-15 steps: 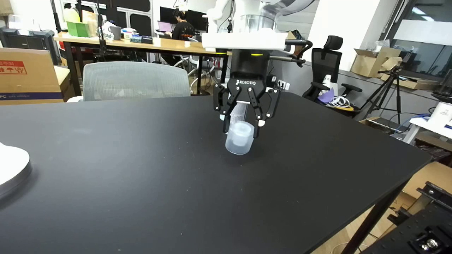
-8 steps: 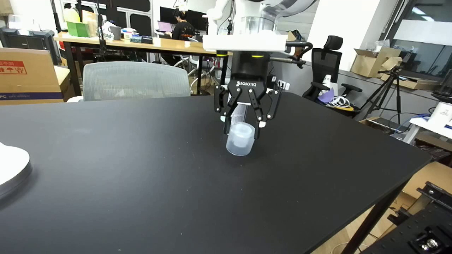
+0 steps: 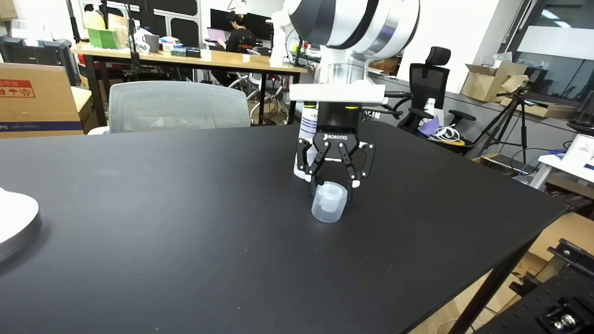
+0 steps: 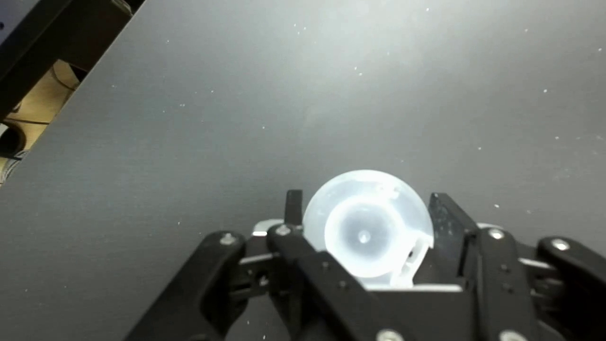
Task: Take the lid off the spray can
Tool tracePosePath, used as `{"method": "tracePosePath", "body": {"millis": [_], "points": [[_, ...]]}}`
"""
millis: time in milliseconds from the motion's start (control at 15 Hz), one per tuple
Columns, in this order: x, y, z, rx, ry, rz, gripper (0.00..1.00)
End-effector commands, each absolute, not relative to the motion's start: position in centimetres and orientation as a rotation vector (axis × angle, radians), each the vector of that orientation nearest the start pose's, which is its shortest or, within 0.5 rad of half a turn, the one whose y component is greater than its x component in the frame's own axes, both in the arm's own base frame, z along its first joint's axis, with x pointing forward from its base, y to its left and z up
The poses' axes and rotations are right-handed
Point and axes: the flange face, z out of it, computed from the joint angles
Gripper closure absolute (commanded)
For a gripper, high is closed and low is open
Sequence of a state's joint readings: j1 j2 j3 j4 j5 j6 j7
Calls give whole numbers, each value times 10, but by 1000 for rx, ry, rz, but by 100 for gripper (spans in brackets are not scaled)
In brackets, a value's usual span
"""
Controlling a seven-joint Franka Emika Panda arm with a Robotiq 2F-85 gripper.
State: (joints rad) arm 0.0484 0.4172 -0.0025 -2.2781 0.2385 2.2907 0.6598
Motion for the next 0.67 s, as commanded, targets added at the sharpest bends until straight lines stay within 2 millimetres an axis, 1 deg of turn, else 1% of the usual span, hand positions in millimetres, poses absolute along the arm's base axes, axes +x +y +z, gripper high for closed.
{"method": "tracePosePath", "body": {"millis": [0, 133, 333, 600], "points": [[493, 25, 141, -2826, 1202, 694, 6], [493, 28, 143, -2836, 1199, 674, 0], [488, 37, 156, -2854, 1166, 638, 0], [478, 53, 180, -2896, 1136, 578, 0]]}}
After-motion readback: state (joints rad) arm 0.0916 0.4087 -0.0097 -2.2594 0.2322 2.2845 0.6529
